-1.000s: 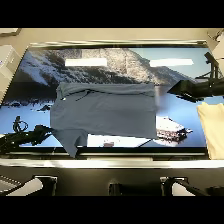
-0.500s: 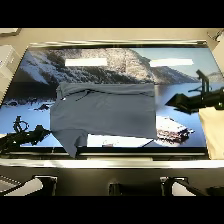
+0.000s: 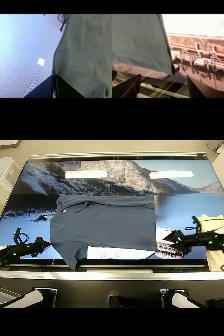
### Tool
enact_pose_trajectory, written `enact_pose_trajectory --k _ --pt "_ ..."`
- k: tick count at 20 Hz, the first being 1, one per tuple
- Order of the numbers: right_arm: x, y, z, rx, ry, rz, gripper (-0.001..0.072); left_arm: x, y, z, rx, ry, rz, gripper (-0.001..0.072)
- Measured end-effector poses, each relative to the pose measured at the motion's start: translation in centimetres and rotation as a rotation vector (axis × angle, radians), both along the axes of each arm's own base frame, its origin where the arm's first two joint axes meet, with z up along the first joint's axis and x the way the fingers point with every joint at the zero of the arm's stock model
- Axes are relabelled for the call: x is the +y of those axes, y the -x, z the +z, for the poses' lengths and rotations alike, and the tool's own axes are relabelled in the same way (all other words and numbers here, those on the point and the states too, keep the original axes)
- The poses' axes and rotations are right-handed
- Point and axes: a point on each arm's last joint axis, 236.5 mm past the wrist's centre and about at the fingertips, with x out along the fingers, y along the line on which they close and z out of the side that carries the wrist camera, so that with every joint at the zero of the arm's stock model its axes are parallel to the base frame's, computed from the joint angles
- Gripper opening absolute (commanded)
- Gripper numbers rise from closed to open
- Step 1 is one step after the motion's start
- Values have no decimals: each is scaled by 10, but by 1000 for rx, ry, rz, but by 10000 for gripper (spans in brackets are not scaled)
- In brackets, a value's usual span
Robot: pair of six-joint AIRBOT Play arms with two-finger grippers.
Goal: Fold the clothes and pants, and hang the long-sleeved shirts on hangers.
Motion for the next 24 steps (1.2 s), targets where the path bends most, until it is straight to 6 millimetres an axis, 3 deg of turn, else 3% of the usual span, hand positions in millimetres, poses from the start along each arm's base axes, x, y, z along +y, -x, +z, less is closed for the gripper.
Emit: enact_pose_trajectory --k 2,3,7,15,22,24 --pt "4 5 -13 9 3 -17 600 0 0 0 2 3 3 17" --pt "6 6 -17 9 -1 -26 545 0 0 0 2 3 3 17" --pt "19 7 -25 -2 -51 -72 546 0 -1 1 4 8 11 17" --pt "26 5 -28 -9 -83 -114 545 0 -3 2 2 22 30 17" --pt "36 17 -35 43 -124 -147 541 -1 -3 3 4 25 34 17" --pt "38 19 -38 49 -129 -158 440 -1 -4 3 3 25 35 17"
